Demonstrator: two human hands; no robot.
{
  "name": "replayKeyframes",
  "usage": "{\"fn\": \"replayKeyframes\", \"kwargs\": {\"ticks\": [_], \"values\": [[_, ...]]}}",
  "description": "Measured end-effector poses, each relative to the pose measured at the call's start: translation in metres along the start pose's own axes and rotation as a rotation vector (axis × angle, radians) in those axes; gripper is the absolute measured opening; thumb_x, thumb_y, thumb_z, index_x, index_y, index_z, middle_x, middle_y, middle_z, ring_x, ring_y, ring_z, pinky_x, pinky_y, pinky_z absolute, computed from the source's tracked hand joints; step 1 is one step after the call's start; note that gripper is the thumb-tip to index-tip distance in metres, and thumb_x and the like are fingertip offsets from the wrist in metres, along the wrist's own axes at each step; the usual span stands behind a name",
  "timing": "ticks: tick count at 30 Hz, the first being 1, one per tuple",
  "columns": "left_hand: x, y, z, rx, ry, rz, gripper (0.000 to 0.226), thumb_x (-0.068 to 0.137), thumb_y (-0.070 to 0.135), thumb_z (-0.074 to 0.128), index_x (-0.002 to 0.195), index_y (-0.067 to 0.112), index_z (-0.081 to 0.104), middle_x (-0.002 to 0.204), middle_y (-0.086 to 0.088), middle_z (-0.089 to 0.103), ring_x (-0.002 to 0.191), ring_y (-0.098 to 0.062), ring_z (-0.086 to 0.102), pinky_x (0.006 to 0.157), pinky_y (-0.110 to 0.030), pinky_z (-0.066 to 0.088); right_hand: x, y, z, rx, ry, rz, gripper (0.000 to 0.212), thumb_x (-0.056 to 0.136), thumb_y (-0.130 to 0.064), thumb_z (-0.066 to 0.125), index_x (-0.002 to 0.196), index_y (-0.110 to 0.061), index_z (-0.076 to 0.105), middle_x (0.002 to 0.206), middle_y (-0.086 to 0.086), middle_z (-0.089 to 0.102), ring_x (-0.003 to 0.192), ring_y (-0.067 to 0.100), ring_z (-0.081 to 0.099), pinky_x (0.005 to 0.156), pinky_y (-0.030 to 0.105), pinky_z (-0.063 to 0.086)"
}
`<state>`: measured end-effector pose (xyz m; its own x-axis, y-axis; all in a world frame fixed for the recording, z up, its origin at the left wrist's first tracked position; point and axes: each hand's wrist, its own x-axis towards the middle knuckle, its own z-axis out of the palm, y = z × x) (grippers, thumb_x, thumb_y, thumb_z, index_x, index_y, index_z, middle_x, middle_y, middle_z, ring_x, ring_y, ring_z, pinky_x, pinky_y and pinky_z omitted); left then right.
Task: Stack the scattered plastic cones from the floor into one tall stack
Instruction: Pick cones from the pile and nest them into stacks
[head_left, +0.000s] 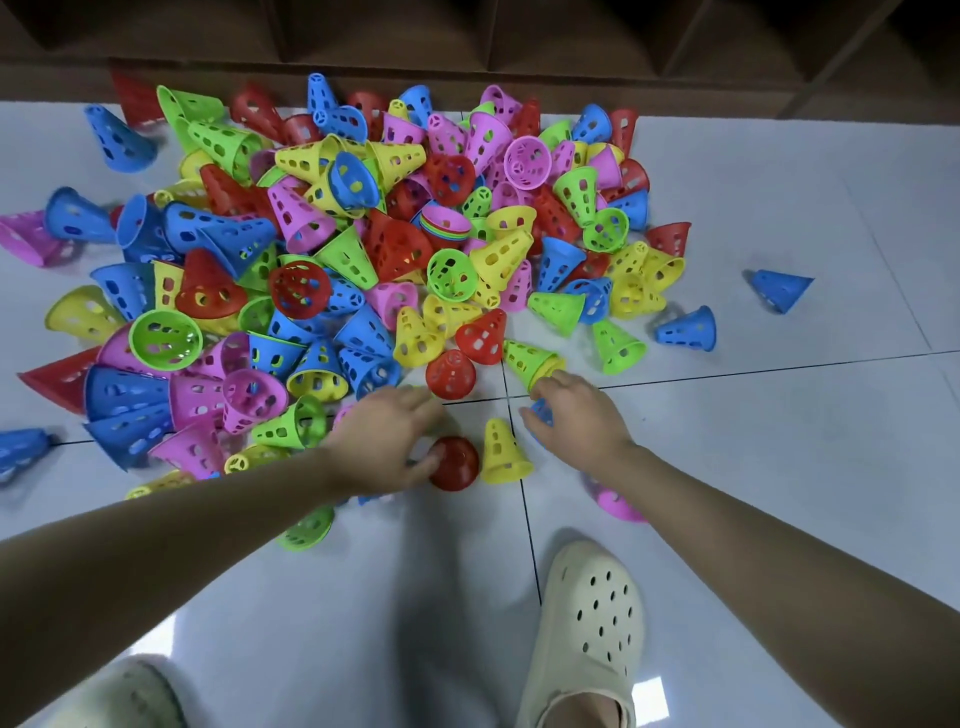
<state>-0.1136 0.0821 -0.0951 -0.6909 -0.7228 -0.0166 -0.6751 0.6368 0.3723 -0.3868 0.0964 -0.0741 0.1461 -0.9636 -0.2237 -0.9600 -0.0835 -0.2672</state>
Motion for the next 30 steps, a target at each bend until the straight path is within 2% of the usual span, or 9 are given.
{"fn": "replayKeyframes", "kwargs": {"ticks": [2, 5, 10, 13, 17, 21, 24, 27, 30], "values": [[-0.001, -0.013, -0.008, 0.063, 0.086, -0.093, 0.04, 0.083, 0.039, 0.058, 0.111, 0.011, 0.061, 0.097, -0.006, 0.058, 0.085, -0.029, 0.059, 0.073, -0.036, 0.048, 0.001, -0.02, 0.009, -0.038, -0.111, 0.027, 0.037, 0.095, -0.042, 0.057, 0.111, -0.009, 0.064, 0.109, 0.011, 0.064, 0.1, 0.034, 0.063, 0.078, 0.039, 0.05], [0.0, -0.033, -0.01, 0.089, -0.014, -0.284, 0.051, 0.087, 0.039, 0.068, 0.129, 0.013, 0.058, 0.112, -0.009, 0.058, 0.1, -0.034, 0.058, 0.081, -0.044, 0.051, 0.001, -0.039, 0.026, -0.059, -0.284, 0.138, 0.045, 0.095, -0.05, 0.053, 0.107, -0.008, 0.058, 0.111, 0.014, 0.062, 0.102, 0.035, 0.061, 0.07, 0.036, 0.044], [0.002, -0.035, -0.01, 0.077, -0.086, -0.268, 0.048, 0.091, 0.046, 0.064, 0.135, 0.025, 0.061, 0.113, -0.004, 0.063, 0.104, -0.029, 0.057, 0.088, -0.041, 0.047, 0.002, -0.048, 0.036, 0.251, -0.436, 0.386, 0.036, 0.091, -0.047, 0.058, 0.07, -0.02, 0.047, 0.072, -0.003, 0.052, 0.077, 0.023, 0.056, 0.058, 0.028, 0.037], [0.004, -0.028, -0.007, 0.071, -0.102, -0.251, 0.049, 0.09, 0.043, 0.066, 0.135, 0.024, 0.061, 0.113, -0.003, 0.064, 0.105, -0.028, 0.057, 0.089, -0.04, 0.044, 0.004, -0.048, 0.036, 0.402, -0.42, 0.441, 0.036, 0.084, -0.039, 0.065, 0.062, -0.02, 0.043, 0.061, -0.005, 0.046, 0.059, 0.014, 0.049, 0.05, 0.027, 0.031], [0.005, -0.025, -0.004, 0.036, -0.089, -0.245, 0.043, 0.088, 0.042, 0.069, 0.125, 0.022, 0.065, 0.113, -0.002, 0.064, 0.107, -0.027, 0.058, 0.09, -0.04, 0.044, -0.004, -0.044, 0.025, 0.652, -0.315, 0.476, 0.033, 0.08, -0.03, 0.074, 0.066, -0.02, 0.045, 0.064, -0.006, 0.043, 0.057, 0.01, 0.044, 0.049, 0.022, 0.031], [0.002, -0.02, -0.011, -0.078, 0.003, -0.226, 0.043, 0.088, 0.052, 0.053, 0.108, 0.017, 0.066, 0.097, 0.0, 0.062, 0.091, -0.024, 0.059, 0.079, -0.038, 0.049, -0.019, -0.035, 0.016, 0.935, -0.09, 0.471, 0.025, 0.078, -0.029, 0.079, 0.087, -0.022, 0.057, 0.088, -0.003, 0.067, 0.081, 0.015, 0.063, 0.068, 0.026, 0.047], [-0.003, -0.01, -0.024, -0.204, 0.086, -0.245, 0.039, 0.093, 0.048, 0.06, 0.115, 0.016, 0.061, 0.103, 0.0, 0.065, 0.088, -0.018, 0.059, 0.079, -0.035, 0.048, -0.03, -0.028, 0.005, 0.988, 0.111, 0.393, 0.029, 0.076, -0.023, 0.08, 0.095, -0.024, 0.059, 0.097, -0.002, 0.073, 0.091, 0.014, 0.069, 0.081, 0.031, 0.054], [-0.009, 0.001, -0.034, -0.311, 0.114, -0.221, 0.04, 0.093, 0.053, 0.056, 0.115, 0.02, 0.057, 0.099, 0.004, 0.065, 0.082, -0.013, 0.057, 0.073, -0.032, 0.045, -0.037, -0.02, -0.007, 0.971, 0.291, 0.36, 0.033, 0.08, -0.014, 0.081, 0.103, -0.021, 0.057, 0.103, -0.004, 0.071, 0.095, 0.011, 0.068, 0.083, 0.026, 0.054], [-0.014, 0.011, -0.035, -0.312, 0.099, -0.164, 0.043, 0.09, 0.056, 0.053, 0.111, 0.019, 0.058, 0.09, 0.001, 0.064, 0.083, -0.017, 0.058, 0.071, -0.034, 0.047, -0.043, -0.013, -0.012, 0.923, 0.413, 0.312, 0.037, 0.082, -0.01, 0.079, 0.109, -0.02, 0.055, 0.106, -0.01, 0.067, 0.095, 0.004, 0.064, 0.087, 0.018, 0.05]]}}
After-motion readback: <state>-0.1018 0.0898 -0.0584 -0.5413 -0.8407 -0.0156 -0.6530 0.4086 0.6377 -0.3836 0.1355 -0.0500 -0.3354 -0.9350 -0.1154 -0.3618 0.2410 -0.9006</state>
